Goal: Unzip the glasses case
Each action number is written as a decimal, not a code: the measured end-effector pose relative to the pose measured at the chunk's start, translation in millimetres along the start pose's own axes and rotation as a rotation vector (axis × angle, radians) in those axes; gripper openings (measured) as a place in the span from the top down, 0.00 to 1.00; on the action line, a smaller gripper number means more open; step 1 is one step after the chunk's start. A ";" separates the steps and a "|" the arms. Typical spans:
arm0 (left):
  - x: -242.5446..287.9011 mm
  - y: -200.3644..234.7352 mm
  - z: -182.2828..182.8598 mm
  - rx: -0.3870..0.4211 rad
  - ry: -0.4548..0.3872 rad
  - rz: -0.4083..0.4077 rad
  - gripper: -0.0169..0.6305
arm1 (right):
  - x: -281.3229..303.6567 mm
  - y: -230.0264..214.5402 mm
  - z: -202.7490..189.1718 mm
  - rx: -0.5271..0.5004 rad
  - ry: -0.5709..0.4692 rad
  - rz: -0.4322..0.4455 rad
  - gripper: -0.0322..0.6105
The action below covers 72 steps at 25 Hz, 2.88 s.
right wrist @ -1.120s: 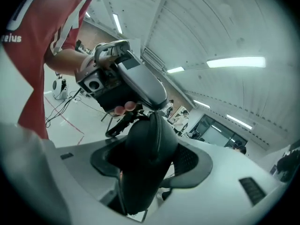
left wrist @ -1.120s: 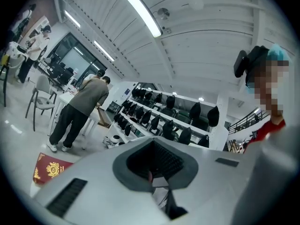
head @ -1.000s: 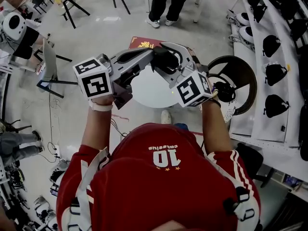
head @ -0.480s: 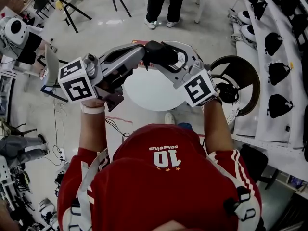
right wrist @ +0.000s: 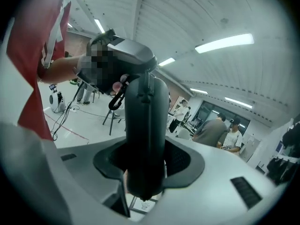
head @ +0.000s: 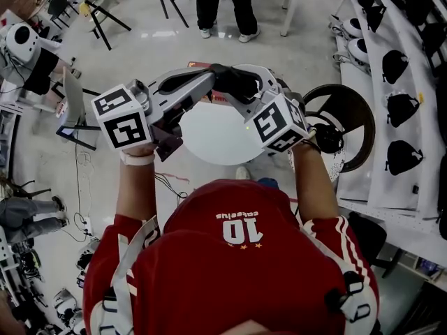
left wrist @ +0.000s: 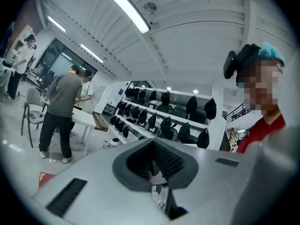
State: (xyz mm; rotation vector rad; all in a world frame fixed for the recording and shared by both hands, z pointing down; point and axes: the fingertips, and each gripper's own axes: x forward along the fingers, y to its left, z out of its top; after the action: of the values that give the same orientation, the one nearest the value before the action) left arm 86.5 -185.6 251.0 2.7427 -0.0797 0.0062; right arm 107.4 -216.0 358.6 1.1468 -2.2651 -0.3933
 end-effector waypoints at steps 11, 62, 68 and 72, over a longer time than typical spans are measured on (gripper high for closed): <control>34.4 13.0 -32.0 0.085 0.119 0.126 0.96 | 9.9 -3.9 -42.9 -0.048 0.198 0.004 0.64; 12.6 82.1 -93.3 0.052 0.045 0.347 0.86 | 44.4 5.5 -136.7 -0.254 0.198 -0.014 0.58; -17.1 94.1 -104.4 0.024 0.013 0.409 0.82 | 67.6 35.3 -170.7 -0.261 0.250 0.041 0.58; -44.6 103.2 -105.1 0.025 -0.041 0.451 0.82 | 89.4 63.8 -190.3 -0.265 0.282 0.069 0.58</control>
State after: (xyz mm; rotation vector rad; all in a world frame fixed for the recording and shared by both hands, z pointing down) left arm 36.8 -237.4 387.2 2.6881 -0.7094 0.0755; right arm 139.0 -251.8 573.1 0.9230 -1.9353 -0.4582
